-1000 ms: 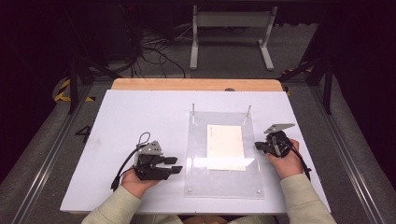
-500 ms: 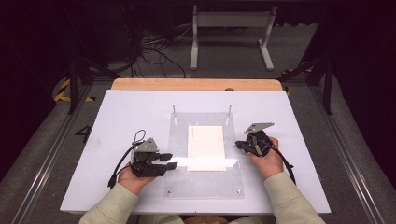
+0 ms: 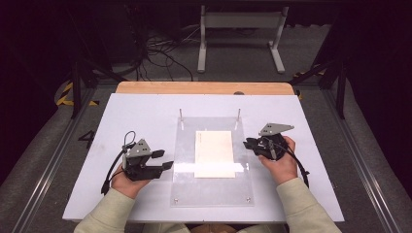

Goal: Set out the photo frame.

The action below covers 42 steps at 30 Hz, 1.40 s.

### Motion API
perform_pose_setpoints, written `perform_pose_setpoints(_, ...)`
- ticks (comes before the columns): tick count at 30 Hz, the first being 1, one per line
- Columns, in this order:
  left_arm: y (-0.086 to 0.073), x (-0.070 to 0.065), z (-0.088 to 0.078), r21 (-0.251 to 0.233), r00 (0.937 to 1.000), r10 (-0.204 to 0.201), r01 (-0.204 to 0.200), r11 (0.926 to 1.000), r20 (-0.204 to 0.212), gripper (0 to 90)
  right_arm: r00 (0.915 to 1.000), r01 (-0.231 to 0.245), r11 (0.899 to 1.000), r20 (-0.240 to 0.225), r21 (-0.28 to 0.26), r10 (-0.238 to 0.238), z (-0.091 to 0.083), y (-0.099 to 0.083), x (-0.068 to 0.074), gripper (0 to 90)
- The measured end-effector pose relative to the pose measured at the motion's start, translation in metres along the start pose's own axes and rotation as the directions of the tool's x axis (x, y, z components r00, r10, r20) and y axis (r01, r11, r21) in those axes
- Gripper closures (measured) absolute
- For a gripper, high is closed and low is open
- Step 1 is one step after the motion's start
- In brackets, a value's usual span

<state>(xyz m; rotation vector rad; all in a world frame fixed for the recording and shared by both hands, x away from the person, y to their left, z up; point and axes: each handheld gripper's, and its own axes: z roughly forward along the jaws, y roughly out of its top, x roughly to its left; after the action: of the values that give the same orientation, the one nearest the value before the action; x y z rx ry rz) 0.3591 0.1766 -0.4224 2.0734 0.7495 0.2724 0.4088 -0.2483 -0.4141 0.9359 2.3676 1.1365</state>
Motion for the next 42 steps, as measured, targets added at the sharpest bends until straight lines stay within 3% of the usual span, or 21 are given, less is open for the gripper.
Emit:
perform_pose_setpoints(5,-0.003,0.002,-0.005,-0.015,0.9997,-0.007,0.007,0.9999,-0.022,39.1,0.9999,-0.010,0.999,-0.010,-0.046,0.010,-0.003,0.014,-0.008,71.0)
perform_pose_setpoints(8,-0.007,0.002,-0.008,-0.024,0.9993,-0.020,0.019,0.9995,-0.032,38.4,0.9975,-0.063,0.997,-0.033,-0.045,0.062,0.002,0.021,-0.018,74.2)
perform_pose_setpoints(12,-0.012,0.001,-0.013,-0.040,0.9987,-0.023,0.021,0.9990,-0.045,38.0,0.9977,-0.067,0.996,0.002,-0.067,0.068,0.012,0.027,-0.027,70.7)
perform_pose_setpoints(17,-0.016,-0.001,-0.015,-0.039,0.9982,-0.033,0.031,0.9988,-0.049,37.8,0.9921,-0.101,0.989,0.063,-0.112,0.108,0.024,0.034,-0.039,71.4)
perform_pose_setpoints(22,-0.018,-0.002,-0.017,-0.038,0.9979,-0.034,0.032,0.9988,-0.055,37.4,0.9797,-0.145,0.982,0.121,-0.122,0.159,0.040,0.040,-0.049,67.8)
perform_pose_setpoints(25,-0.019,-0.002,-0.018,-0.044,0.9976,-0.040,0.037,0.9983,-0.057,37.3,0.9775,-0.129,0.984,0.152,-0.121,0.147,0.045,0.043,-0.052,68.2)
perform_pose_setpoints(27,-0.019,-0.002,-0.018,-0.046,0.9977,-0.037,0.035,0.9984,-0.057,37.1,0.9767,-0.142,0.982,0.143,-0.127,0.160,0.049,0.045,-0.053,66.7)
perform_pose_setpoints(30,-0.019,-0.002,-0.018,-0.040,0.9978,-0.031,0.028,0.9988,-0.059,37.0,0.9753,-0.073,0.988,0.197,-0.133,0.099,0.057,0.046,-0.055,69.0)
perform_pose_setpoints(34,-0.019,-0.004,-0.017,-0.039,0.9980,-0.029,0.027,0.9989,-0.056,36.9,0.9698,-0.089,0.984,0.212,-0.151,0.120,0.068,0.046,-0.057,69.3)
perform_pose_setpoints(37,-0.019,-0.003,-0.016,-0.036,0.9982,-0.025,0.024,0.9991,-0.053,36.8,0.9667,-0.086,0.987,0.229,-0.133,0.115,0.073,0.046,-0.057,72.0)
perform_pose_setpoints(40,-0.019,-0.003,-0.015,-0.032,0.9983,-0.027,0.026,0.9992,-0.052,36.7,0.9661,-0.079,0.991,0.236,-0.112,0.104,0.079,0.046,-0.057,83.9)
perform_pose_setpoints(42,-0.019,-0.003,-0.014,-0.032,0.9985,-0.027,0.025,0.9992,-0.047,36.7,0.9641,-0.073,0.991,0.246,-0.116,0.100,0.083,0.045,-0.056,84.7)
